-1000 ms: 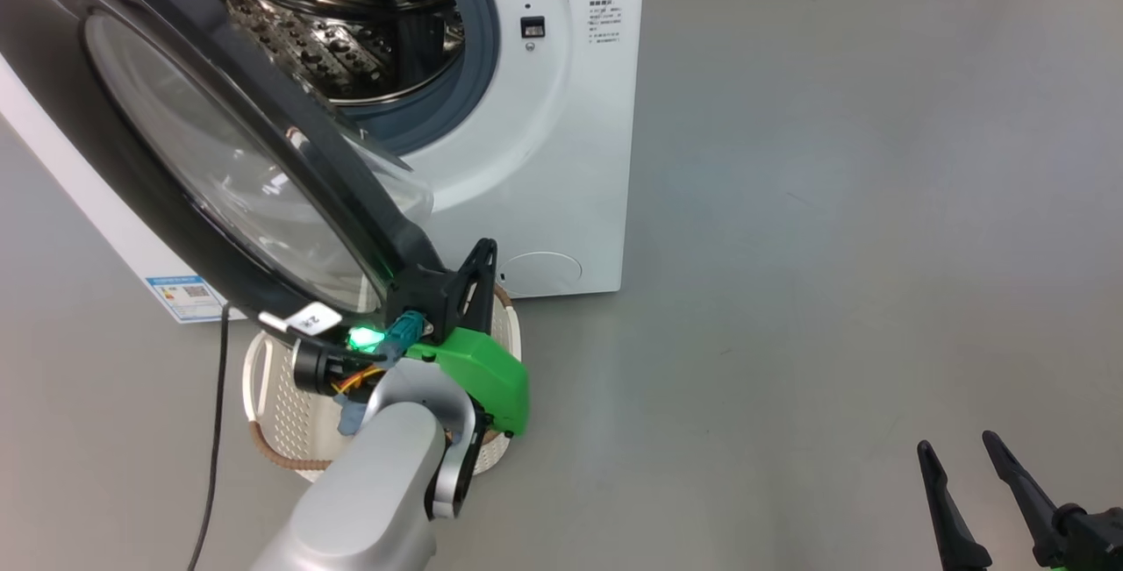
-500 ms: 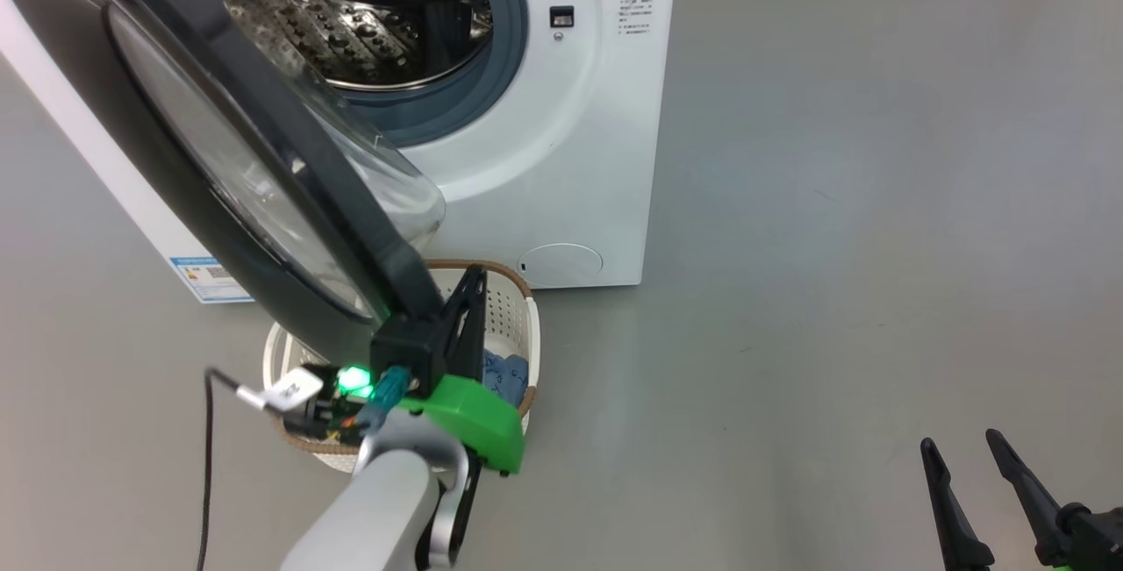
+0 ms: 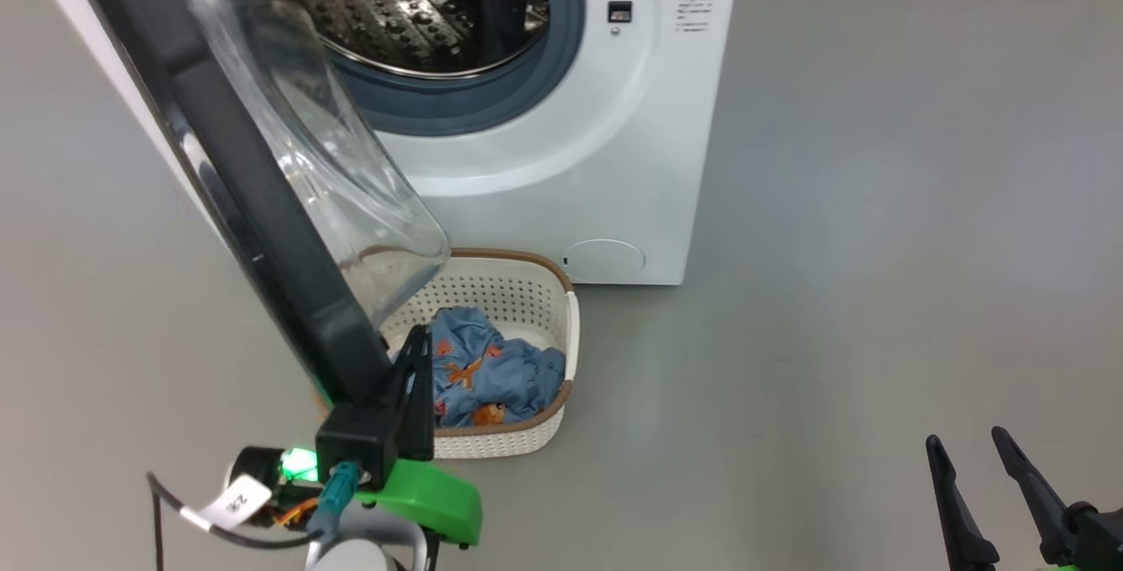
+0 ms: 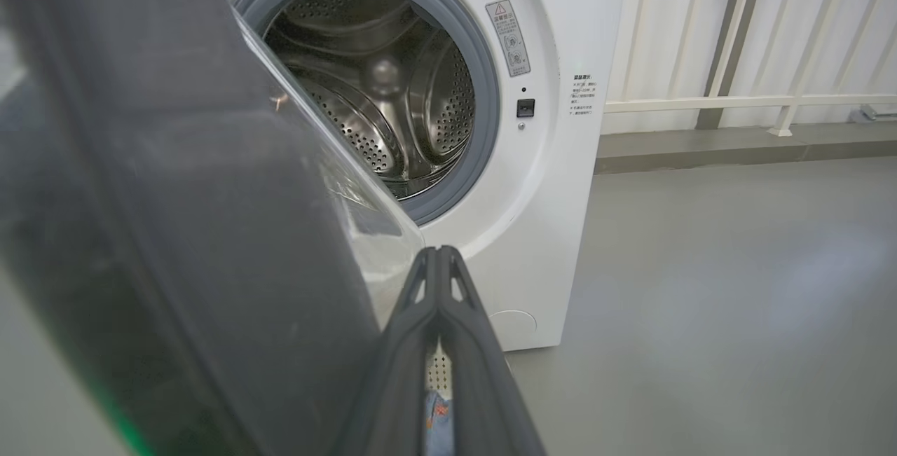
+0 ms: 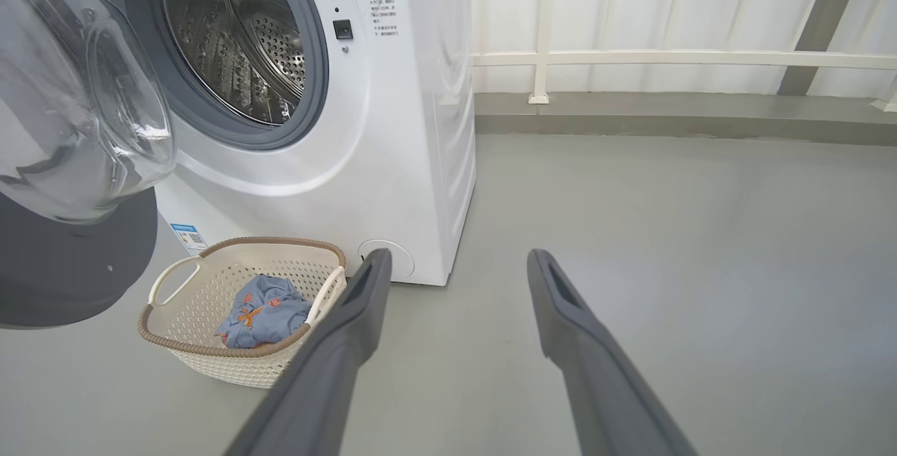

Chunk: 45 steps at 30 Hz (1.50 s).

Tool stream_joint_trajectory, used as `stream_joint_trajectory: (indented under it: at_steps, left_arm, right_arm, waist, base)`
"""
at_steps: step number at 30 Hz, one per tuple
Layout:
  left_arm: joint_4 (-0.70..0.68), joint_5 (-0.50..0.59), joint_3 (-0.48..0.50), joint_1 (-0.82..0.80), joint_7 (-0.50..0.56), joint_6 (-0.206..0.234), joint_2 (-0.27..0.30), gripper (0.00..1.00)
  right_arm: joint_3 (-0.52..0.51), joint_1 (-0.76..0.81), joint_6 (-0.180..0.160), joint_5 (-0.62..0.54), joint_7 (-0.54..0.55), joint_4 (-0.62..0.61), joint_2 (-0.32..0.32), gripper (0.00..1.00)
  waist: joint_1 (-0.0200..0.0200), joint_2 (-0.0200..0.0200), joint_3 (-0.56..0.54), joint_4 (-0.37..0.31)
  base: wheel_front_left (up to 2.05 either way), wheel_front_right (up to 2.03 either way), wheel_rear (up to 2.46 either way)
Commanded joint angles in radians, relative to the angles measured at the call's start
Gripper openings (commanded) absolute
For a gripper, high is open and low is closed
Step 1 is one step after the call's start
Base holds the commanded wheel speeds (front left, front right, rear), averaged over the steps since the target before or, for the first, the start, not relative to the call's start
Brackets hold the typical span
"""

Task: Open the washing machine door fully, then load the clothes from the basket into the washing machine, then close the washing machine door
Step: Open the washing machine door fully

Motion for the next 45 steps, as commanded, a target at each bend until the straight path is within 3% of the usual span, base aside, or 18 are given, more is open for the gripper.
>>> stream_joint_trajectory:
  at_steps: [1,16,30,38,45]
  left_arm:
    - [-0.038,0.015,0.050,-0.008,-0.006,0.037,0.053,0.00]
    - [-0.132,0.024,0.069,0.056,-0.022,0.081,0.101,0.00]
    - [-0.132,-0.020,0.219,0.098,-0.053,0.139,0.161,0.00]
    - [-0.119,-0.042,0.327,0.102,-0.064,0.131,0.208,0.00]
    - [-0.096,-0.047,0.440,0.092,-0.067,0.099,0.243,0.00]
  right_arm:
    - [0.012,-0.008,0.002,0.004,-0.005,-0.023,-0.017,1.00]
    - [0.023,-0.004,0.002,0.008,-0.005,-0.017,-0.020,1.00]
    - [0.016,0.010,0.002,0.012,-0.005,-0.012,-0.012,1.00]
    - [0.009,-0.002,0.002,0.011,-0.005,-0.029,-0.026,1.00]
    - [-0.006,-0.013,0.002,0.015,-0.005,-0.046,-0.045,1.00]
  waist:
    - [0.0000,0.0000,-0.001,0.027]
    - [0.0000,0.0000,-0.020,0.175]
    - [0.0000,0.0000,-0.016,0.193]
    - [0.0000,0.0000,0.018,0.194]
    - [0.0000,0.0000,0.069,0.196]
  base:
    - [0.00,0.00,0.00]
    - [0.00,0.00,0.00]
    - [0.00,0.00,0.00]
    - [0.00,0.00,0.00]
    - [0.00,0.00,0.00]
